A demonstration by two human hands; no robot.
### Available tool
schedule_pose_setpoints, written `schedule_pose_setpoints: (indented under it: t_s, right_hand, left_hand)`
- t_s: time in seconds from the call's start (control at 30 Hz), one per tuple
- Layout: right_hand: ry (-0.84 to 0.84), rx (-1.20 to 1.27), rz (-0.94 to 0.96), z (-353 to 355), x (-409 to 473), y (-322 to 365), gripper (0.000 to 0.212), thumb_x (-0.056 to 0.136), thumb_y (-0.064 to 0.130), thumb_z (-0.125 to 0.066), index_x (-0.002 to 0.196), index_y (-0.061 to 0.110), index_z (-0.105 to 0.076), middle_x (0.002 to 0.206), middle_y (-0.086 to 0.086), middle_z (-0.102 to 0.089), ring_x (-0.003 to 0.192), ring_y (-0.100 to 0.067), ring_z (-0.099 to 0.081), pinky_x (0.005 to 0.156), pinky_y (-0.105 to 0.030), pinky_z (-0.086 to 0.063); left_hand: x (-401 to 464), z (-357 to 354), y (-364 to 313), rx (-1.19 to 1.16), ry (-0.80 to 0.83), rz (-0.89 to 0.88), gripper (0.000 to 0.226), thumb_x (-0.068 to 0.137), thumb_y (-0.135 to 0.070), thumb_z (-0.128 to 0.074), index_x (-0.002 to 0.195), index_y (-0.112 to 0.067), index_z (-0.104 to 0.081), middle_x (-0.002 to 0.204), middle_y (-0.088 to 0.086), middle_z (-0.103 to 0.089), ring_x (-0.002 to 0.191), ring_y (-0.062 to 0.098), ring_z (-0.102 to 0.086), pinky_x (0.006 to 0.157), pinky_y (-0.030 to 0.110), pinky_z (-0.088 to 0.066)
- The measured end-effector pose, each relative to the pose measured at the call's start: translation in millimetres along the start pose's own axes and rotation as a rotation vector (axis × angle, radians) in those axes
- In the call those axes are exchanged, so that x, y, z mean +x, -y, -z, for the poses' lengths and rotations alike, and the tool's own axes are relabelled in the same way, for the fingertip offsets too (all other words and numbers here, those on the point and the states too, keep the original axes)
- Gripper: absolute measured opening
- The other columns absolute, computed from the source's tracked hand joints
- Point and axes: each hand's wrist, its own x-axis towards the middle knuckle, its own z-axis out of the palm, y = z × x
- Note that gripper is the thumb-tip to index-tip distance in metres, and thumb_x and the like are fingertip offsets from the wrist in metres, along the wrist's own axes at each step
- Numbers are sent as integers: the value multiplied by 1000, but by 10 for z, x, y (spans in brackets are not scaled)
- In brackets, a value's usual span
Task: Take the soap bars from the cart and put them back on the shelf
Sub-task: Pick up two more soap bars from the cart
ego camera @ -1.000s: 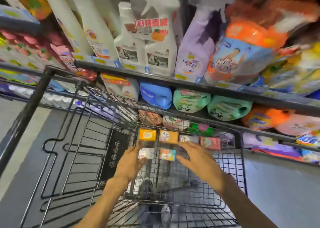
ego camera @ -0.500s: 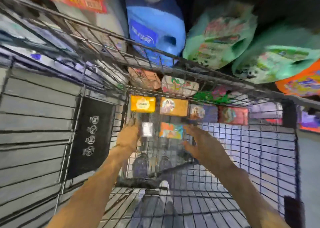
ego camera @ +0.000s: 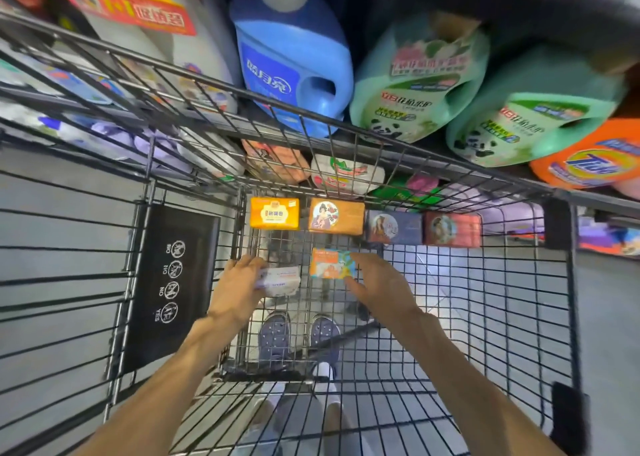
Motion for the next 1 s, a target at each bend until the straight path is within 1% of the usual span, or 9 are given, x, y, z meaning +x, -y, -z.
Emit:
schedule_pose_setpoints:
  t_s: [0.1,0.3,0.53,0.67,0.73,0.83,0.87,0.93,1.0]
  right_hand:
    - [-53,-43,-32,-201,202,-12,55,95,36,-62,142,11,-46,131,-10,-57,119,-29,-55,98,-43,-50]
    - [-12,-82,-111,-500,462,-73,64,94,41,-61,147,12,-38,139,-12,-44,129,-29,-42,108,-42,-43]
    - [-19,9,-107,-537,450,-140,61,89,37,-71,139,19,-42,131,-10,-48,120,-28,-48,101,-43,-49]
    - [-48,103,-72,-498,368,-164,44,86,23,-74,120,22,-47,118,-5,-55,106,-25,-56,89,-38,-52]
    - [-58,196,-71,-452,314,-196,37,87,16,-73,115,21,-49,112,-2,-57,98,-21,-60,77,-31,-54]
    - [-58,349,-97,-336,183,-208,45,87,7,-72,128,17,-55,115,5,-54,98,-14,-61,70,-8,-47]
    - [-64,385,-101,-285,129,-213,48,86,5,-72,131,16,-57,117,6,-54,101,-13,-61,74,-8,-49]
    - [-79,467,-109,-167,5,-242,48,86,5,-73,131,16,-61,119,3,-57,106,-13,-63,85,-20,-56]
    - [-102,486,-100,34,-147,-235,43,86,10,-75,127,15,-62,116,2,-60,105,-13,-64,84,-23,-57]
  left_hand:
    - [-142,42,5,-68,-37,-1,50,84,-25,-79,129,-20,-59,131,-2,-59,121,20,-51,113,39,-38]
    - [-253,78,57,-143,-57,37,51,84,-29,-80,129,-22,-57,129,-1,-58,120,20,-49,104,38,-44]
    - [-244,143,20,-168,-47,91,54,83,-29,-80,131,-22,-57,129,-2,-59,123,17,-48,109,36,-41]
    - [-264,217,-47,-194,-45,114,52,82,-29,-81,129,-24,-58,126,-2,-61,121,18,-51,108,37,-45]
    - [-275,260,-72,-240,-38,134,52,82,-28,-82,128,-22,-59,126,-1,-62,116,17,-56,100,34,-50]
    - [-356,384,-146,-295,-44,139,51,83,-27,-82,128,-22,-58,120,-2,-66,85,8,-64,68,15,-50]
    - [-396,442,-189,-310,-56,129,51,83,-28,-82,128,-23,-57,117,-3,-67,79,5,-63,63,13,-48]
    - [-480,569,-253,-335,-53,105,53,82,-28,-82,128,-24,-56,114,-3,-68,73,3,-65,65,16,-52]
    - [-568,723,-307,-420,-30,76,56,76,-33,-85,125,-28,-58,114,-4,-71,72,3,-69,67,19,-57]
